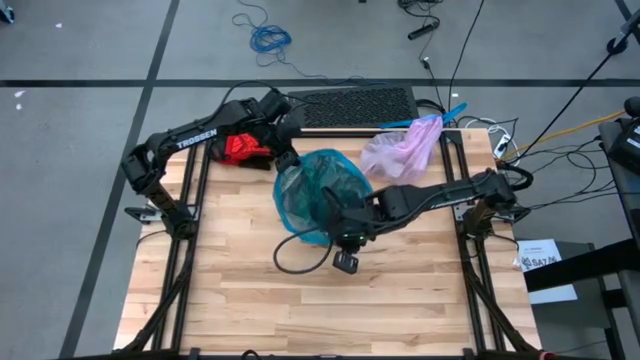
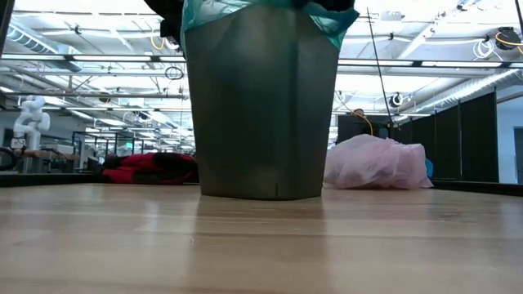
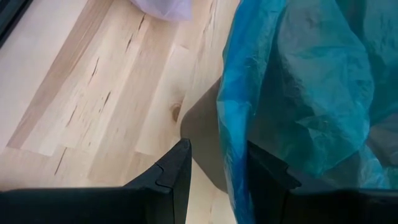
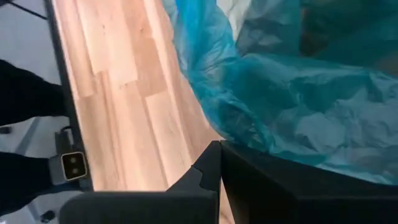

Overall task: Place trash/remove bag and relplace
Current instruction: Insert the new blue trash bag into the trash bin

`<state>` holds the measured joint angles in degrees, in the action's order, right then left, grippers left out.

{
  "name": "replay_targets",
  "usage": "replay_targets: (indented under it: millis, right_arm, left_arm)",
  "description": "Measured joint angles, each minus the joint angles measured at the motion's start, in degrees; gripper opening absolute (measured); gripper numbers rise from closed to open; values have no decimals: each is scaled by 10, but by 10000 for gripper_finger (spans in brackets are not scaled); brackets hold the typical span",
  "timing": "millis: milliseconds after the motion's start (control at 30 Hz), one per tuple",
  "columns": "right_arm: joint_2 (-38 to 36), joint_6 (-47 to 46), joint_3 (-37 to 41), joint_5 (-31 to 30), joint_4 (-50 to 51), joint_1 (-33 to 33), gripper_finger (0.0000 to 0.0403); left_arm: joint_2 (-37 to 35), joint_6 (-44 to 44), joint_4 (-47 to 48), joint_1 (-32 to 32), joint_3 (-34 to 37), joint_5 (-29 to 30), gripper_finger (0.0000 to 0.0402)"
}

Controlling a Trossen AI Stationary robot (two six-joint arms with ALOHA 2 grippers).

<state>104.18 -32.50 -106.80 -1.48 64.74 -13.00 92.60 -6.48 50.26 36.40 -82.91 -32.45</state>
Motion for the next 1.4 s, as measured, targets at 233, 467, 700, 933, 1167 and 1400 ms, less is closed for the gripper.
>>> replay_targets:
  millis: [233,467,700,933,1167,1400]
  right_arm:
    - [0,-22,0,-32,36,-1,0]
    - [0,-44,10,-32,68,-19,0]
    - [-21,-95,11,-41,5,-51,0]
    - [-68,-208,10,-160,1,-86,0]
    - [-64,-240,10,-249,21,-77,0]
    - [-62,-245,11,-241,74,-31,0]
  left_arm:
    - [0,0,-1,0,0,0,128]
    - [0,0,-3,0,0,4,128]
    - [0,0,-4,0,0,15,128]
    - [0,0,-4,0,0,15,128]
    - [0,0,-3,0,0,15,128]
    - [0,1,-3,0,0,15,128]
